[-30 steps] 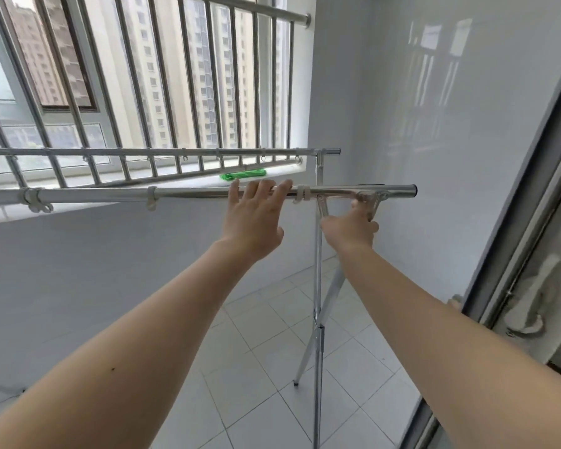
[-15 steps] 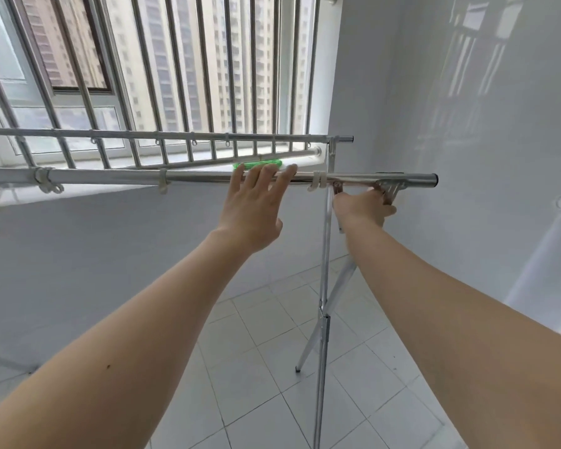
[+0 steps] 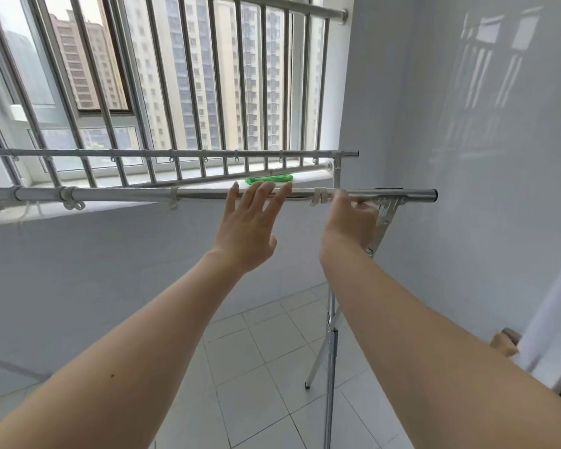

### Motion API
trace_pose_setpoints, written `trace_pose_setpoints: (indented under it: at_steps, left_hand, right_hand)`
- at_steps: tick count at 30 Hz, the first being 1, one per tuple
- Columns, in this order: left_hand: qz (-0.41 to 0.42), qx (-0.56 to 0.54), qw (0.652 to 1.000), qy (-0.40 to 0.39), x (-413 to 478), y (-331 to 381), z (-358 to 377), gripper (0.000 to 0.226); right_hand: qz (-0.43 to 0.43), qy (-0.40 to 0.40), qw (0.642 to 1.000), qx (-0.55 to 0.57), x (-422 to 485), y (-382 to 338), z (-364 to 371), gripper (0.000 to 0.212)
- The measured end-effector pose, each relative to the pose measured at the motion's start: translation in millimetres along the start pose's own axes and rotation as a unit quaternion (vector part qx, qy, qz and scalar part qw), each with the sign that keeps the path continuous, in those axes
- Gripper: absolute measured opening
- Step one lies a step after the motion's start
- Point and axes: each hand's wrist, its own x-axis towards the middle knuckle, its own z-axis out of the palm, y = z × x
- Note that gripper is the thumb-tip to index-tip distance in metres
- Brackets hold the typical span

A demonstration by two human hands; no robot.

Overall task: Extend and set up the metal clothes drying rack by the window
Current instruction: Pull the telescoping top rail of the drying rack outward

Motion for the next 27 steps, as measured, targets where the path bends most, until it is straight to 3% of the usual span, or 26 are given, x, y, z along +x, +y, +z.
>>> trace_pose_setpoints:
  at_steps: [5,11,16,20,23,27]
  left_hand:
    - [-0.052,0.003,0.998,0.017,5.0,-34.5,-11.6,0.057]
    - [-0.087,0.028,0.996,0.001,12.7,-56.9,-6.7,0.031]
    - [-0.048,0.021,0.998,0.027,28.1,-69.4,3.3,0.027]
    - [-0.04,0.006,0.998,0.04,36.4,-96.1,11.6,0.029]
    - [-0.01,0.068,0.997,0.037,42.6,-123.1,21.2,0.036]
    - [-0.037,0.052,0.998,0.009,59.8,-154.9,37.7,0.041]
  right_hand:
    - [0.043,-0.041,0.997,-0.05,-2.2,-6.7,9.9,0.065]
    - [0.068,-0.067,0.991,-0.088,6.4,-13.4,38.8,0.102]
    - [0.052,-0.006,0.993,-0.105,28.5,-15.7,64.7,0.095]
    - [0.064,0.006,0.992,-0.105,62.7,-21.1,81.2,0.088]
    - [0.074,0.009,0.99,-0.119,90.5,-27.5,93.4,0.088]
    - [0.03,-0.007,0.987,-0.159,115.0,-28.3,118.1,0.077]
